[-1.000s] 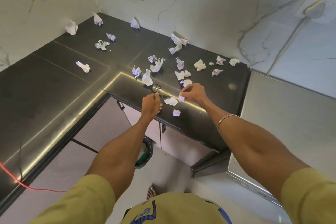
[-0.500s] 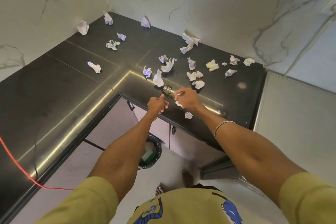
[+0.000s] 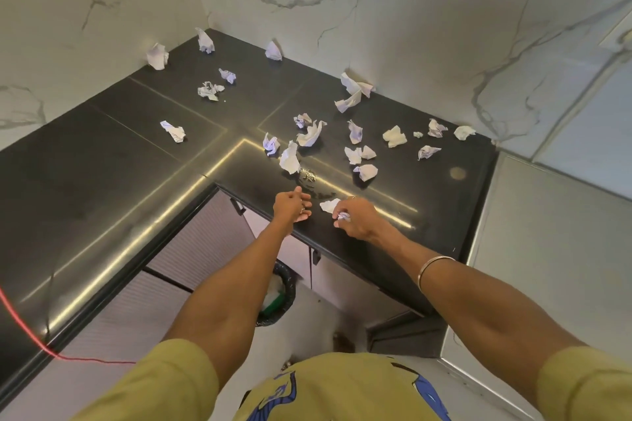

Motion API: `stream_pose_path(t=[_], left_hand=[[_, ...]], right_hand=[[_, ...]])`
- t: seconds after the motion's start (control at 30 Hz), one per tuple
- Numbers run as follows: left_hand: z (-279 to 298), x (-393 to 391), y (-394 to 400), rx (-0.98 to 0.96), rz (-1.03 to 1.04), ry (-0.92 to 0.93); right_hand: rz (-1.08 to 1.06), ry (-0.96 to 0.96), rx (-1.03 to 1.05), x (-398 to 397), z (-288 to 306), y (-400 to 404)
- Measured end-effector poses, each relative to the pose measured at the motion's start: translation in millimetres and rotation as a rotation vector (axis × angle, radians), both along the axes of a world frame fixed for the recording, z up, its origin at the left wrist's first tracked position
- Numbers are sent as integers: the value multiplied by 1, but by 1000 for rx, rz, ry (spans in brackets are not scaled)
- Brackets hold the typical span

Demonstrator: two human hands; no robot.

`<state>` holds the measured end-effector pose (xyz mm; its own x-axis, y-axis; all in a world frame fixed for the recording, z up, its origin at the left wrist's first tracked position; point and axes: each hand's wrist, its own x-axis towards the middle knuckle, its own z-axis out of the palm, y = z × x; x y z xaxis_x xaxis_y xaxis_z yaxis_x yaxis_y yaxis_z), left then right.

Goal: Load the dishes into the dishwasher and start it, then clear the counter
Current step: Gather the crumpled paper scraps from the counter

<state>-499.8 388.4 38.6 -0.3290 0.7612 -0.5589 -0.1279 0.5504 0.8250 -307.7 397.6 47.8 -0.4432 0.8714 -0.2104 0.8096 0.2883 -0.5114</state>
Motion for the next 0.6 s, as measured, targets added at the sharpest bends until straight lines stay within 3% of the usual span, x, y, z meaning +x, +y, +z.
stream_pose_path(t=[0.2, 0.37, 0.6], left_hand=[[16, -4, 10, -19, 159, -215], [34, 2, 12, -39, 149, -434], [20, -3, 19, -109, 292, -158]], right_hand=[[-26, 235, 134, -24, 26, 16], [62, 281, 218, -63, 34, 14], [194, 283, 82, -61, 30, 25]])
